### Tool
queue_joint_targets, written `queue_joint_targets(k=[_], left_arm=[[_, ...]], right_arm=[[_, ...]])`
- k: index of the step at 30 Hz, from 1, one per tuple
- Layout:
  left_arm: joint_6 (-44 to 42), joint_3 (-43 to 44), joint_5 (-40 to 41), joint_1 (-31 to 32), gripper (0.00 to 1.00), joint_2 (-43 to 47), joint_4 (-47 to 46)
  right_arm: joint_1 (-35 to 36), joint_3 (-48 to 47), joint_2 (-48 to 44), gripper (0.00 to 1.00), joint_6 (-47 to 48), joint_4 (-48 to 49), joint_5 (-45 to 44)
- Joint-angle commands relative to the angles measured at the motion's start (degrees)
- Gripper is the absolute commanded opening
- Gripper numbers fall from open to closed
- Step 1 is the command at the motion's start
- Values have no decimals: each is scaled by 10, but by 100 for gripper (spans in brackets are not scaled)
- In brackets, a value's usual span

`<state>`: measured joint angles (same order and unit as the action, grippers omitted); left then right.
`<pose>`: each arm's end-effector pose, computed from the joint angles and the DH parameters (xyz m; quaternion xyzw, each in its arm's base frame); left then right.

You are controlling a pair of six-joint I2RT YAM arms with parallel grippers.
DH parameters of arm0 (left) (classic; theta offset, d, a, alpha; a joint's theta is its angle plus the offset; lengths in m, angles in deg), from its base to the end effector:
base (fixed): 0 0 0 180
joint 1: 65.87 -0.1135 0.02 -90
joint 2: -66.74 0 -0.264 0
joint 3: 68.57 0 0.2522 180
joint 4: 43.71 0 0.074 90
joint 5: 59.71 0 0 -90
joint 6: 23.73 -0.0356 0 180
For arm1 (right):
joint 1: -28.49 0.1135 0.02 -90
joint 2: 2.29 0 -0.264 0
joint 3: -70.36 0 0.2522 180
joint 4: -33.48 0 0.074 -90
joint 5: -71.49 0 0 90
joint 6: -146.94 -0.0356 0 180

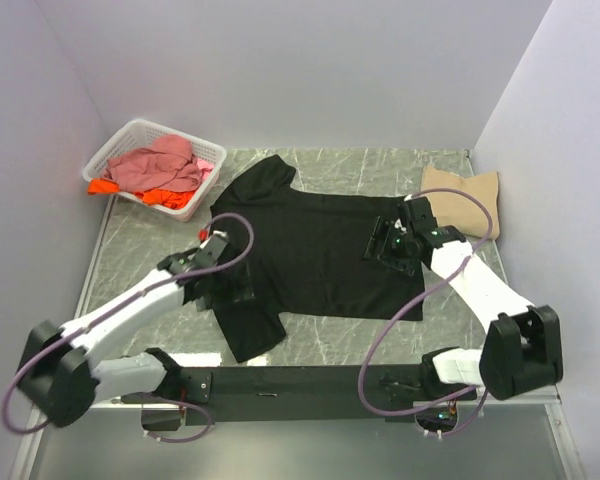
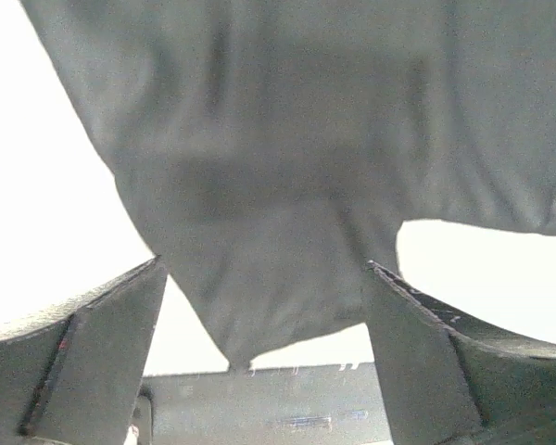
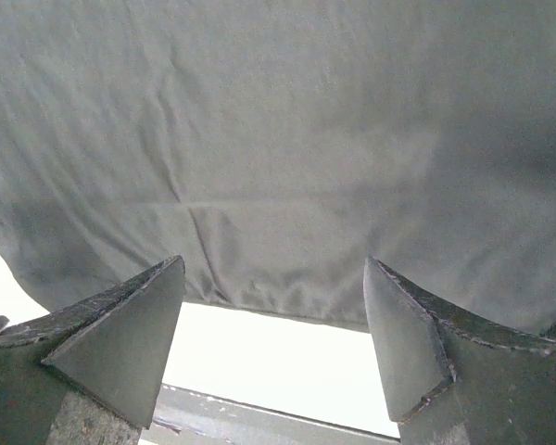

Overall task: Fold and stack the t-shirts
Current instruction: Flatten the tshirt out

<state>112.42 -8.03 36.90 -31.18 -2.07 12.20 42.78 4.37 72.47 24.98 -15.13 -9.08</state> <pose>0.1847 -0.1229 0.2249 -0.1100 0.9670 -0.1018 0.2062 0.2492 0.0695 0.2379 0.1241 0.9487 0.1825 0.2264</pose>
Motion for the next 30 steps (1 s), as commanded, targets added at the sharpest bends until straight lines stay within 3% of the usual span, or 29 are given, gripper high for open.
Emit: queue_joint_targets(k=[1, 9, 14, 23, 30], left_arm=[[125, -31, 31, 29, 89, 77, 50], [235, -110, -1, 98, 77, 134, 79], [258, -151, -20, 119, 72, 137, 72], [317, -163, -28, 208, 66, 82, 28], [337, -174, -23, 236, 58, 64, 28]], right_arm=[[3, 12, -47, 84, -10, 14, -13], [3, 21, -63, 84, -8, 10, -16], [2, 31, -63, 84, -10, 15, -13], [2, 27, -52, 84, -2, 15, -13], [2, 31, -56, 84, -4, 15, -17]])
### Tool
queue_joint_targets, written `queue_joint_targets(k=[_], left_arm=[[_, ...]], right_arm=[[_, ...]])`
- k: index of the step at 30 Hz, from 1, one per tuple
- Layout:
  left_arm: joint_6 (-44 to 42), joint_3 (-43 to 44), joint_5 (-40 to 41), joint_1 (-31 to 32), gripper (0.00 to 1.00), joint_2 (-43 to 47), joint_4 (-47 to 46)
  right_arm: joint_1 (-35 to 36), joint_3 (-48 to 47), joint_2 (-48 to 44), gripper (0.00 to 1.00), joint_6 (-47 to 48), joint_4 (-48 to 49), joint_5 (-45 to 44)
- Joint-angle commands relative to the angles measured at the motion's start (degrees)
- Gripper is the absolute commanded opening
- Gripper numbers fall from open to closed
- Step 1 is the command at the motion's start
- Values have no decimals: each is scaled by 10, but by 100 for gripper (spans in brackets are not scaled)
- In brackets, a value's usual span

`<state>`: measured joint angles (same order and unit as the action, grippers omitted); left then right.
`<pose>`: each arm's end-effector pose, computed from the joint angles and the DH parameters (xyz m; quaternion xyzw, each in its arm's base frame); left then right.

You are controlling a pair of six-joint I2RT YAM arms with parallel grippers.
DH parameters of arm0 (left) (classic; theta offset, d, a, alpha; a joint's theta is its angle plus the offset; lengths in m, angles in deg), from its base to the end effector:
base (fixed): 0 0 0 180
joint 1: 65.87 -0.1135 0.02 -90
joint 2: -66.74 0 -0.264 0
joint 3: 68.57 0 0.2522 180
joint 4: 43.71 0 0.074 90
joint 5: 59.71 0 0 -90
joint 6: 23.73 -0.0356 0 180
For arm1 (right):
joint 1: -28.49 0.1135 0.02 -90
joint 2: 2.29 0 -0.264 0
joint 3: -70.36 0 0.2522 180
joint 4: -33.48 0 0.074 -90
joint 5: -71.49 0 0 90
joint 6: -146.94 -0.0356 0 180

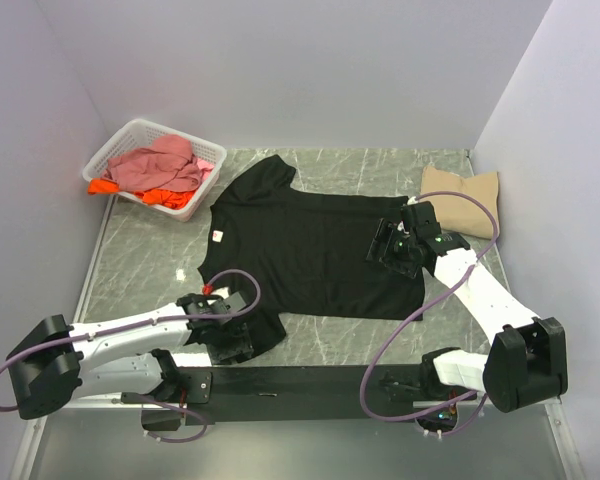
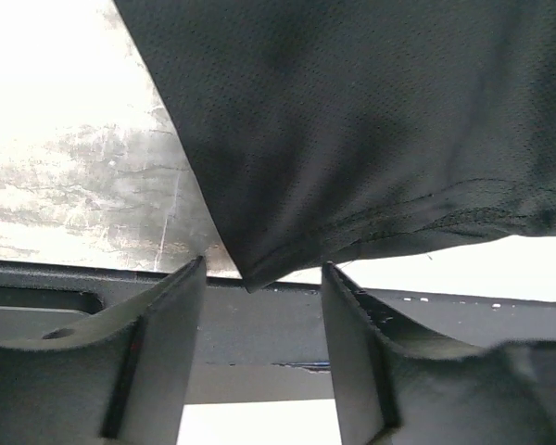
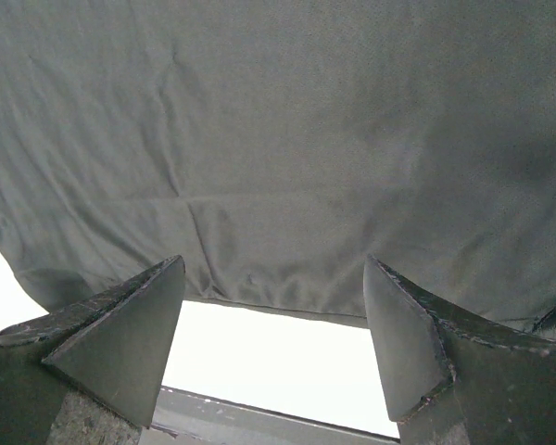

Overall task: Fold and stack the t-shirts
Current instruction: Flatten the tshirt out

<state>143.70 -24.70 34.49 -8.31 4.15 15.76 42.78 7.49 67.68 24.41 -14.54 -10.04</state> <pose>0.0879 -0.1334 0.1597 -0.1752 0.9785 -0.0810 0.0730 0.2335 0.0649 0.2408 0.1290 0.9429 0.1834 0.2463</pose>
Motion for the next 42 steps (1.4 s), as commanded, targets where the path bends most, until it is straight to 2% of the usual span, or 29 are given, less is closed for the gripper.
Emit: queue_joint_targets(k=[1, 9, 10, 15, 23, 33, 42], left_arm=[[25, -9, 5, 7, 54, 3, -8], [4, -2, 28, 7, 49, -51, -30], [3, -1, 31, 7, 45, -61, -32], [2, 4, 43, 7, 33, -75, -32], [-6, 20, 50, 7, 1, -61, -1], [-48, 59, 72, 1, 1, -15, 44], [-83, 87, 55, -15, 0, -17, 15]], right_arm=[[2, 1, -8, 84, 1, 10, -5], [2, -1, -13, 84, 5, 9, -9], [2, 0, -14, 84, 5, 8, -10], [1, 2, -26, 84, 5, 3, -15], [-21, 26, -42, 86, -9, -44, -64], [-105, 128, -101, 94, -93, -85, -130], [-167, 142, -98, 92, -126, -107, -159]])
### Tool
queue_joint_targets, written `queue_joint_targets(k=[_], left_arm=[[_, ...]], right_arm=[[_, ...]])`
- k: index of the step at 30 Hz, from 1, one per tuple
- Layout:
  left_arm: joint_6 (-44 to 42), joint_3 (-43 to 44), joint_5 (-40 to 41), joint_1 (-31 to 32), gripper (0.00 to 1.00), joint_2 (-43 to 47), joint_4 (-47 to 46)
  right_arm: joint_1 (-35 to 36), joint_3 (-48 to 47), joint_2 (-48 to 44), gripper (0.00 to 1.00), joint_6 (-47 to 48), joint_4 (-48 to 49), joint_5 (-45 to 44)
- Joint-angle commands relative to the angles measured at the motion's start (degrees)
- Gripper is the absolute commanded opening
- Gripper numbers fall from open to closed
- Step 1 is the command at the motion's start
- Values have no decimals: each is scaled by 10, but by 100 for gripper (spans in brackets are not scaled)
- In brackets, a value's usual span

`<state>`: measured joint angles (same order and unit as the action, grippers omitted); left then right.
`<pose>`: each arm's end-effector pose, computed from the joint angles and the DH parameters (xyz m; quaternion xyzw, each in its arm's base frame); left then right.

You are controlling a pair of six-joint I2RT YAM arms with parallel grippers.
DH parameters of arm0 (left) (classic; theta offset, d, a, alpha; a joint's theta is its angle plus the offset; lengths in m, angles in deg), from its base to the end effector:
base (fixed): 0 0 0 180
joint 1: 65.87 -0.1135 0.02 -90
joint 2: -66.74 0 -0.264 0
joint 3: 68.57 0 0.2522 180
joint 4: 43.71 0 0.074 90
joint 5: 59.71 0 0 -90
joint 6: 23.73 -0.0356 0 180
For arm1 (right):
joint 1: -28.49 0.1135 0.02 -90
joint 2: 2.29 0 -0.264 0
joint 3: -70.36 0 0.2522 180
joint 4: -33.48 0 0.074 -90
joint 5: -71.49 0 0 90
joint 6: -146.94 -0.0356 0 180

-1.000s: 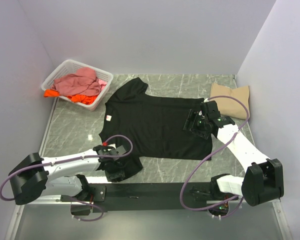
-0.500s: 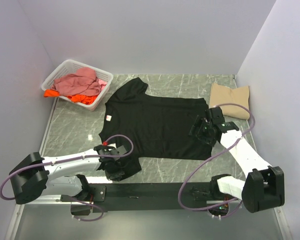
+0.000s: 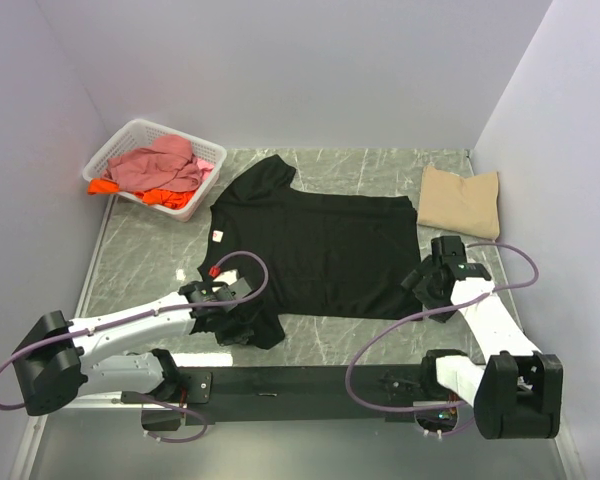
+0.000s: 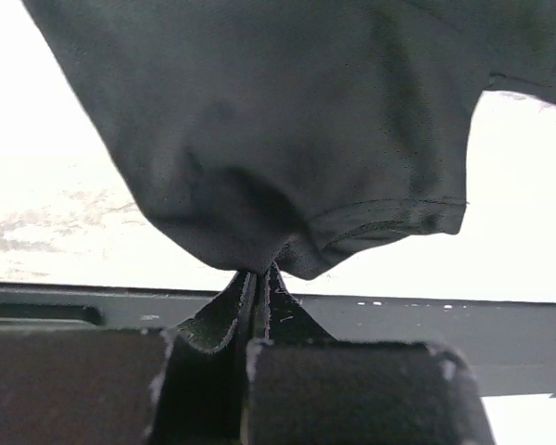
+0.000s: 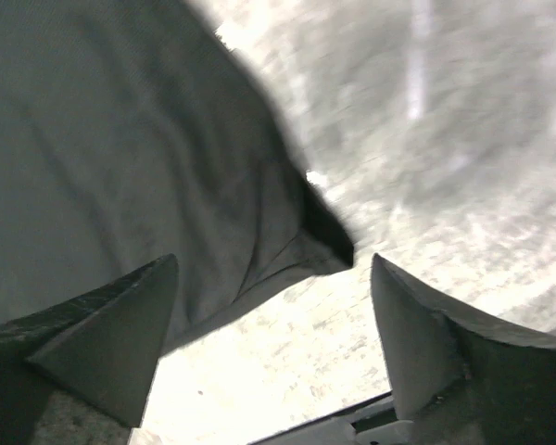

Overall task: Fold and stack the t-shirts
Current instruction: Flatten the tshirt out

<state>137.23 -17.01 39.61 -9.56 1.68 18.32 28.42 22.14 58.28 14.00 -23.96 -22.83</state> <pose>0.1053 -0.1476 0.1883 -0.1362 0.9794 -0.0767 0.1280 0.1745 -0.0029 0.1867 0.3668 0.9129 0.0295 0.1768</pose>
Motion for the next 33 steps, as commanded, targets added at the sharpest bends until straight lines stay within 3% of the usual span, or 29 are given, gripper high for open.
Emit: queue_joint_targets(k=[1, 6, 13, 18, 33], left_arm=[[-17, 6, 0, -2, 0, 12, -15], [-17, -13, -19, -4, 1, 22, -34], [-21, -8, -20, -5, 0, 21, -26], [-15, -4, -13, -4, 1, 31, -9], [8, -33, -17, -4, 1, 83, 9]], right_arm=[[-26, -3, -3, 89, -27, -13, -34], [-33, -3, -5, 80, -36, -21, -39], [-34, 25, -1, 59, -38, -8, -38], [-33, 33, 7, 56, -36, 2, -35], [-33, 48, 39, 32, -25, 36, -32]])
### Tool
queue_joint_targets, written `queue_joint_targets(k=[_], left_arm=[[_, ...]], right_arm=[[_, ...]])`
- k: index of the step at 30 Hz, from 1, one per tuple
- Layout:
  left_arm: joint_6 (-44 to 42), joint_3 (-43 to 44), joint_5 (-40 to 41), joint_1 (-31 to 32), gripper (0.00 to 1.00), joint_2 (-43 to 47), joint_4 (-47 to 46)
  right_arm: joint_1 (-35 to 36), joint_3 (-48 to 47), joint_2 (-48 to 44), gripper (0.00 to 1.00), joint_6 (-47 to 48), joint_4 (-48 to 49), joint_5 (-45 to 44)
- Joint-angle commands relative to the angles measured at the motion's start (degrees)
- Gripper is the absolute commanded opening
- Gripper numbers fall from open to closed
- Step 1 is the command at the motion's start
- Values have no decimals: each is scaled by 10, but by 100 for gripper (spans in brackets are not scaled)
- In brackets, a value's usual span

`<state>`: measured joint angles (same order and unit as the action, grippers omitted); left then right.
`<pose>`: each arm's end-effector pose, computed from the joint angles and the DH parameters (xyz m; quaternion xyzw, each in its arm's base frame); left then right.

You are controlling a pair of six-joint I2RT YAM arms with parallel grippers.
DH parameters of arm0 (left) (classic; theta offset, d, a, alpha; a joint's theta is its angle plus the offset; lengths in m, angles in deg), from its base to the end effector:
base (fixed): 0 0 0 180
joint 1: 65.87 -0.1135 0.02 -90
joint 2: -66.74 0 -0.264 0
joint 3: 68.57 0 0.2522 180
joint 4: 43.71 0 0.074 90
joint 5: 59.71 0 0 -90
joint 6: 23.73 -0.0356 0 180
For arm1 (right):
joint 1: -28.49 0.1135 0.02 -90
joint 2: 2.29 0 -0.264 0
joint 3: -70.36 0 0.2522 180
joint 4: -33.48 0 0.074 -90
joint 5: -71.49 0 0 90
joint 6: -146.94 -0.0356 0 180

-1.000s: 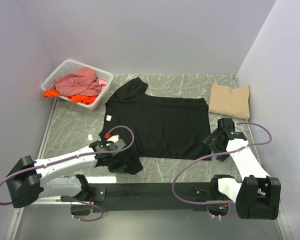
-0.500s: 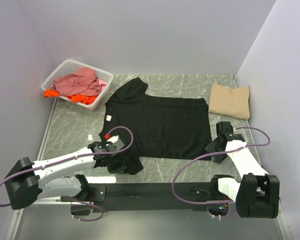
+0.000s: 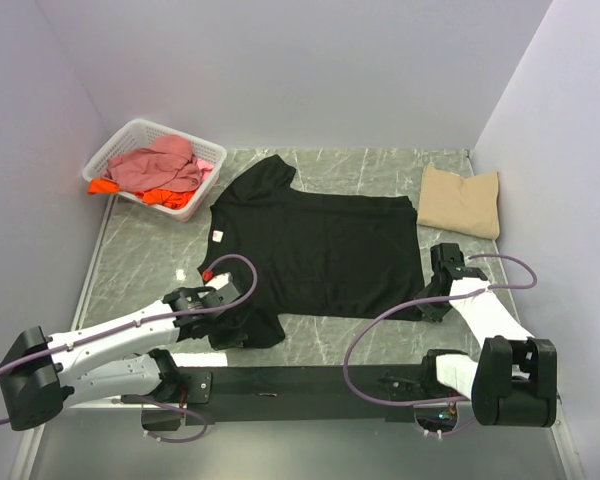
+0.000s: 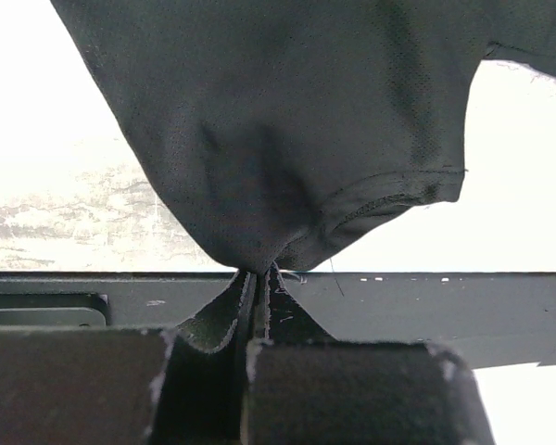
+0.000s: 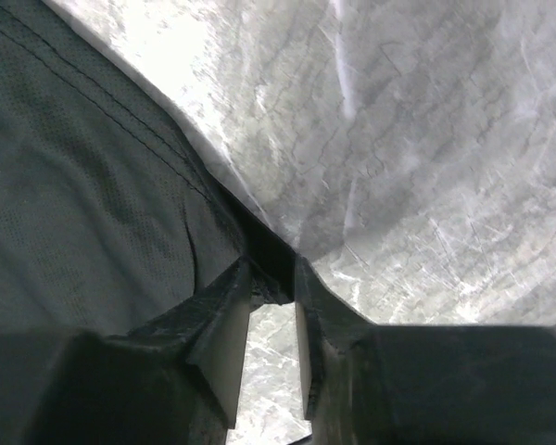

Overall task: Fold and stack the t-shirts
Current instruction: Flatten the tshirt out

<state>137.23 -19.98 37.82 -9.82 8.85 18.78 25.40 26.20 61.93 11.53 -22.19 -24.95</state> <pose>0.0947 -0.1324 0.1925 -0.1381 0.9756 -0.1124 0.1285 0.1686 -0.0131 0.1587 0.4133 0.9004 -0.0072 0.1358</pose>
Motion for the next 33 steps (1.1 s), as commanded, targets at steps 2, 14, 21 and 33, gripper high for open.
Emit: queue_joint_targets(k=[2, 14, 21, 33], left_arm=[[9, -5, -1, -2, 1, 14, 4], [5, 8, -11, -2, 1, 44, 30], [1, 22, -33, -2, 0, 63, 67], [44, 61, -38, -2, 0, 128, 180]], right_arm=[[-2, 9, 3, 24, 3, 20, -4], [62, -13, -43, 0, 8, -38, 14], [108, -64, -73, 0, -9, -159, -30], [111, -100, -105, 0, -16, -256, -55]])
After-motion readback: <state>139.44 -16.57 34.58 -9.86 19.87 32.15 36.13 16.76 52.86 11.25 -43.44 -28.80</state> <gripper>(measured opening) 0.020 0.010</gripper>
